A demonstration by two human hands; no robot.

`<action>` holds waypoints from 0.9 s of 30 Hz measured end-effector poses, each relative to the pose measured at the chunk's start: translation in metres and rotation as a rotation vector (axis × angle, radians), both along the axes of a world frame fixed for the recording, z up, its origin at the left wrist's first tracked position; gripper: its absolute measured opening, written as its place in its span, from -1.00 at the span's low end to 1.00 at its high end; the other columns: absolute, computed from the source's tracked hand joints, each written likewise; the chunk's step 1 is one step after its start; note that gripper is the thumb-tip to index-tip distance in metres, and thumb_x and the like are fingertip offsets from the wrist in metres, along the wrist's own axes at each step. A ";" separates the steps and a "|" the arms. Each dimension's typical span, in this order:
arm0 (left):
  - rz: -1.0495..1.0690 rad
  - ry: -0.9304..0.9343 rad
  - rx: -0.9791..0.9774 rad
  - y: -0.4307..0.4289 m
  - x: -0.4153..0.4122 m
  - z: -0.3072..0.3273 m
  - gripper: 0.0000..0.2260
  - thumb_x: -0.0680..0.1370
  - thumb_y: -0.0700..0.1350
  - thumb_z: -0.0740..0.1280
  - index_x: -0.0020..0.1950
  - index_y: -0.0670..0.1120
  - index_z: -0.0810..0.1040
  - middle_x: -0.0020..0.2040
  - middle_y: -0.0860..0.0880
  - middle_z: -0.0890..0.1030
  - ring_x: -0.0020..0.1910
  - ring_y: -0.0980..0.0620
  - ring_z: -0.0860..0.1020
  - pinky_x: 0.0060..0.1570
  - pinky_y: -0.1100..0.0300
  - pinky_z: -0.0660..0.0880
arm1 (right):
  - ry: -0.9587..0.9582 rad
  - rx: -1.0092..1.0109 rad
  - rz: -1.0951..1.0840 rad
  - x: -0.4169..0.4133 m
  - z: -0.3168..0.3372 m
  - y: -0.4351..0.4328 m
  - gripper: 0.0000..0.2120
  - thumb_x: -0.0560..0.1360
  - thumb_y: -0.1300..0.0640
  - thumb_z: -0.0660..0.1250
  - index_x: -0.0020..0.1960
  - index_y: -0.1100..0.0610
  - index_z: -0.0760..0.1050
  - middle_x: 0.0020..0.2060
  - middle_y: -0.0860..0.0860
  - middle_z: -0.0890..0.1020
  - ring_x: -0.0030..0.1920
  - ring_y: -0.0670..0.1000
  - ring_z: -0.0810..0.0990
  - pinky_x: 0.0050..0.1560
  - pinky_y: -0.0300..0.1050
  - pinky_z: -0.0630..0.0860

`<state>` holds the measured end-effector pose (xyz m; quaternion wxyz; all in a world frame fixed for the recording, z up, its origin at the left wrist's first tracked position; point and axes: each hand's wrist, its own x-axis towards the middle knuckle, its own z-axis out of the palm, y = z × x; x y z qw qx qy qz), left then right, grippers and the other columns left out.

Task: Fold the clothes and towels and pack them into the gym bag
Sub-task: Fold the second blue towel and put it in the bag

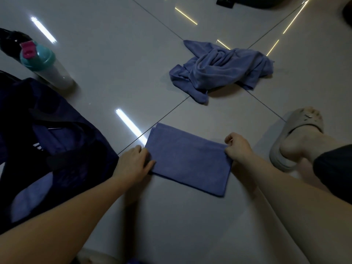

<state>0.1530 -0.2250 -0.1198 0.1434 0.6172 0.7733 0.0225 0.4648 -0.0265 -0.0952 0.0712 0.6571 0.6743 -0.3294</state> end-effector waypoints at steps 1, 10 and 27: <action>-0.009 -0.004 -0.014 -0.007 -0.003 -0.001 -0.72 0.59 0.23 0.26 -0.06 0.02 0.44 -0.15 0.03 0.44 -0.14 -0.04 0.53 -0.24 0.11 0.35 | -0.058 0.064 0.040 0.000 0.002 -0.004 -0.74 0.45 0.33 0.29 0.13 0.18 0.46 0.02 0.13 0.54 0.01 0.21 0.55 -0.04 -0.02 0.47; 0.325 -0.131 -0.080 -0.026 0.018 0.018 -0.49 0.41 0.33 0.42 0.02 -0.01 0.32 -0.08 0.03 0.54 -0.13 -0.11 0.59 -0.22 0.06 0.46 | -0.097 0.454 0.882 -0.036 0.000 -0.115 -0.71 0.24 0.23 0.49 -0.16 0.12 0.41 -0.21 0.13 0.48 -0.30 0.19 0.48 -0.38 -0.03 0.28; 1.081 -0.958 -0.180 0.013 0.026 0.026 -0.71 0.28 -0.27 0.59 -0.08 -0.30 0.62 -0.11 -0.27 0.67 -0.14 -0.26 0.68 -0.09 -0.13 0.68 | -0.337 0.093 1.069 -0.038 0.005 -0.125 -0.27 0.62 -0.28 0.05 0.65 0.03 -0.09 0.63 0.14 -0.11 0.61 0.24 -0.06 0.54 0.25 0.07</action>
